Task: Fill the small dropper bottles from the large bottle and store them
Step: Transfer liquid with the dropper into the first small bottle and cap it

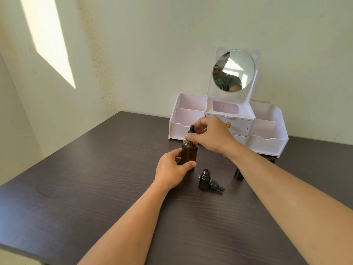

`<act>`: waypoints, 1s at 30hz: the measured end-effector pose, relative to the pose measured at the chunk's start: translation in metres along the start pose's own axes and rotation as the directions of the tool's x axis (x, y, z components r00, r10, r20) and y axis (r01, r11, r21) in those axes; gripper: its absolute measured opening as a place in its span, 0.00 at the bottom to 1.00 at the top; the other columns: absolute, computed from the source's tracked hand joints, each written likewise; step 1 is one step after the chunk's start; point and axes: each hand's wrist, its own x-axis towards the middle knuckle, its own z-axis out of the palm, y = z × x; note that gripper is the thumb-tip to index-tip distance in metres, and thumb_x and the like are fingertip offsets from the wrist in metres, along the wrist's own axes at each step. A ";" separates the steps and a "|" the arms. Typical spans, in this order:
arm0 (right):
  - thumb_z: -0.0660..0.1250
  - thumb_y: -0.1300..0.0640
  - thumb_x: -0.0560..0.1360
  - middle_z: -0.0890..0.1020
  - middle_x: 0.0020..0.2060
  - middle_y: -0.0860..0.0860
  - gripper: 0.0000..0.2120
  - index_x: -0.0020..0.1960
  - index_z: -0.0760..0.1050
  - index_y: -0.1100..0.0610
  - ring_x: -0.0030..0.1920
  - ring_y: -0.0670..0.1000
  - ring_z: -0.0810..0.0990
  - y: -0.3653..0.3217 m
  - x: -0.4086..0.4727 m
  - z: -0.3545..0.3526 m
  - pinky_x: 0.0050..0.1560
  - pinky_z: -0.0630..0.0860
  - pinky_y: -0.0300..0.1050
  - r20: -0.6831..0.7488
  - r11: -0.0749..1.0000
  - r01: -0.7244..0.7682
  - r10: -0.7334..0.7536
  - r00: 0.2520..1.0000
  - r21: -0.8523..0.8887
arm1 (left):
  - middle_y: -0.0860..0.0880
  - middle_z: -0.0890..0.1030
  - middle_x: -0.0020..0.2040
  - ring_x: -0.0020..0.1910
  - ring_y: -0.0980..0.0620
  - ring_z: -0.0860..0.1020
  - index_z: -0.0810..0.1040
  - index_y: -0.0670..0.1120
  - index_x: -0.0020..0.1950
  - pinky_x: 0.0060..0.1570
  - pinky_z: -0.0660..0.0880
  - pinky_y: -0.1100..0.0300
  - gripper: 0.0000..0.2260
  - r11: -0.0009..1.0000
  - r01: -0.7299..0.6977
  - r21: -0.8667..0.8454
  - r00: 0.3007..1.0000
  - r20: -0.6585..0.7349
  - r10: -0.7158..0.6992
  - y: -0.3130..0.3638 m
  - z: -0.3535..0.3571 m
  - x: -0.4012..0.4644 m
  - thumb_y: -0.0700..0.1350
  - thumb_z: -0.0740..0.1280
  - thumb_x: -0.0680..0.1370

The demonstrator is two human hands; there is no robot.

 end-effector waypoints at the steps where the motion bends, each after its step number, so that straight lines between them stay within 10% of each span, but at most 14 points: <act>1: 0.76 0.53 0.67 0.82 0.42 0.50 0.13 0.48 0.80 0.57 0.43 0.48 0.80 0.000 0.000 0.001 0.45 0.77 0.42 -0.010 1.000 0.015 -0.015 1.000 0.004 | 0.52 0.83 0.55 0.56 0.54 0.79 0.76 0.52 0.66 0.58 0.74 0.55 0.24 1.000 -0.002 0.000 1.000 0.003 0.002 0.000 0.000 0.000 0.54 0.74 0.72; 14: 0.67 0.61 0.76 0.83 0.37 0.44 0.05 0.50 0.81 0.58 0.41 0.39 0.81 -0.008 0.002 -0.006 0.49 0.76 0.36 -0.067 0.974 0.036 -0.021 0.998 0.226 | 0.51 0.74 0.64 0.64 0.51 0.73 0.65 0.47 0.73 0.63 0.71 0.56 0.34 0.995 0.083 -0.062 0.997 0.017 -0.082 0.004 -0.006 -0.008 0.43 0.76 0.70; 19: 0.68 0.62 0.75 0.84 0.36 0.48 0.04 0.45 0.81 0.57 0.42 0.46 0.84 -0.011 0.001 -0.003 0.52 0.79 0.43 -0.083 0.973 0.030 -0.011 0.996 0.227 | 0.50 0.72 0.48 0.48 0.52 0.74 0.68 0.47 0.56 0.43 0.72 0.61 0.20 0.968 0.135 -0.212 0.988 -0.047 -0.148 0.008 -0.013 -0.031 0.32 0.70 0.69; 30: 0.71 0.58 0.73 0.85 0.44 0.53 0.06 0.49 0.82 0.58 0.46 0.50 0.83 -0.002 -0.006 0.000 0.53 0.80 0.49 -0.134 0.987 0.040 -0.019 0.991 0.158 | 0.53 0.80 0.43 0.41 0.56 0.77 0.81 0.53 0.55 0.41 0.77 0.64 0.24 0.990 -0.137 -0.008 0.988 0.071 0.138 0.021 0.000 -0.055 0.58 0.79 0.62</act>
